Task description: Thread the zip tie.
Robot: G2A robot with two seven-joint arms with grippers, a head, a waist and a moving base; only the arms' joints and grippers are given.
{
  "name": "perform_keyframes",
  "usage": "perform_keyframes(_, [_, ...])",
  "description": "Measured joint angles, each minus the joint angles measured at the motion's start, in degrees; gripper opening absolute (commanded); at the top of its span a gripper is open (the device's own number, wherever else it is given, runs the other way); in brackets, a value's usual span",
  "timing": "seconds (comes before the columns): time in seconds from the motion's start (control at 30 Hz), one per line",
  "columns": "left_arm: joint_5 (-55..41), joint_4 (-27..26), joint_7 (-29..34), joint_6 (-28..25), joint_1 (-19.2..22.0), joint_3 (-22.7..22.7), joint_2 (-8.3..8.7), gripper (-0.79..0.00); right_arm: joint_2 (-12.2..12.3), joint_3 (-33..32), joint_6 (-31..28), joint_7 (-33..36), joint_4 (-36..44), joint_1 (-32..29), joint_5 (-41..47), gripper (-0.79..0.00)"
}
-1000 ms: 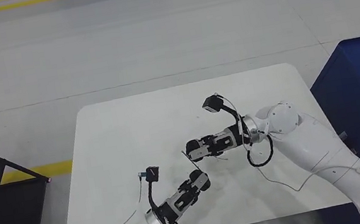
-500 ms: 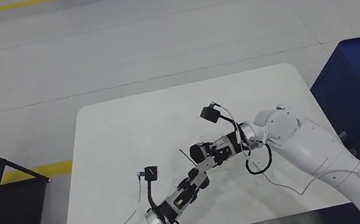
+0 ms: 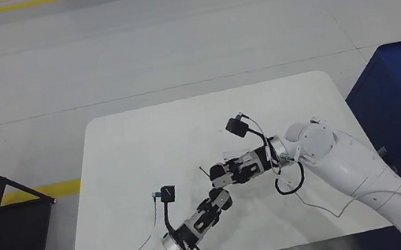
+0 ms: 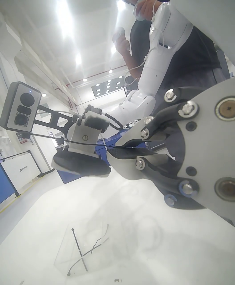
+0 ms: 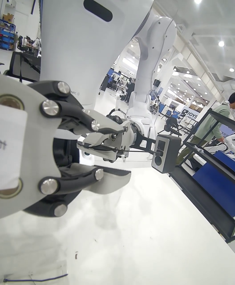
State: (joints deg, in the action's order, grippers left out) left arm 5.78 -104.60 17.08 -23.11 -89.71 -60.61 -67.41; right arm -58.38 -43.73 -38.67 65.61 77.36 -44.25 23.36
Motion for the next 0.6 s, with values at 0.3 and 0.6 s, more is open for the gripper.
perform_keyframes(0.3, [2.18, 0.14, -0.93, 0.60, -0.28, 0.22, -0.08, -0.785, -0.09, 0.12, -0.68, -0.68, -0.57, 0.01, -2.29, -0.757])
perform_keyframes(0.6, [2.54, 0.40, -1.14, 0.84, -0.40, 0.40, -0.17, -0.785, -0.35, 0.07, -0.47, -0.47, -0.47, -0.37, -2.26, -0.785])
